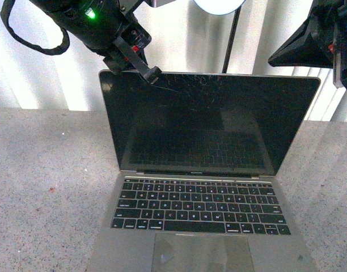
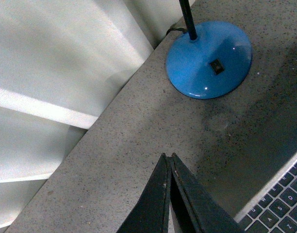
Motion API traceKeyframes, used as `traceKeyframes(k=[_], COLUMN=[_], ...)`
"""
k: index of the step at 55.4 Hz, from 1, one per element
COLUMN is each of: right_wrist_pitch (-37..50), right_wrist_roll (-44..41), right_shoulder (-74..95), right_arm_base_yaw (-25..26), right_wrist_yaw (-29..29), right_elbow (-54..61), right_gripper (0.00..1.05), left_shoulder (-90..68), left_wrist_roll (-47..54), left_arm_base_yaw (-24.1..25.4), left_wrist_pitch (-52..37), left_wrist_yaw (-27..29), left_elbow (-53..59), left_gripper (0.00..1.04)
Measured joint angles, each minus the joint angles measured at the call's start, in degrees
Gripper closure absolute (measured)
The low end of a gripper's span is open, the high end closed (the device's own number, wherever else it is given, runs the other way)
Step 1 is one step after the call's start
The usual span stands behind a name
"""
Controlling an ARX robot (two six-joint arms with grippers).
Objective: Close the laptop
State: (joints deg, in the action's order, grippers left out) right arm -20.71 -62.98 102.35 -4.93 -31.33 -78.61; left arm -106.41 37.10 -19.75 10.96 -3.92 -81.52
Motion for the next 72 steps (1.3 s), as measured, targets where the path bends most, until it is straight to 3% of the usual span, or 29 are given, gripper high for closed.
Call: traceKeyframes(k=[72], right_wrist_pitch=[-4.9], right_wrist_roll=[-4.9], right_shoulder=[-1.2], right_arm_base_yaw=[-1.8], right_wrist_yaw=[0.3], right_elbow=[4.2], right_gripper=[1.02], left_shoulder=[2.1], left_wrist_roll=[1.9], left_arm_base_yaw=[-0.5], left_wrist_pitch=[3.0], left_wrist_yaw=[-3.1], left_elbow=[3.9], left_gripper=[1.01])
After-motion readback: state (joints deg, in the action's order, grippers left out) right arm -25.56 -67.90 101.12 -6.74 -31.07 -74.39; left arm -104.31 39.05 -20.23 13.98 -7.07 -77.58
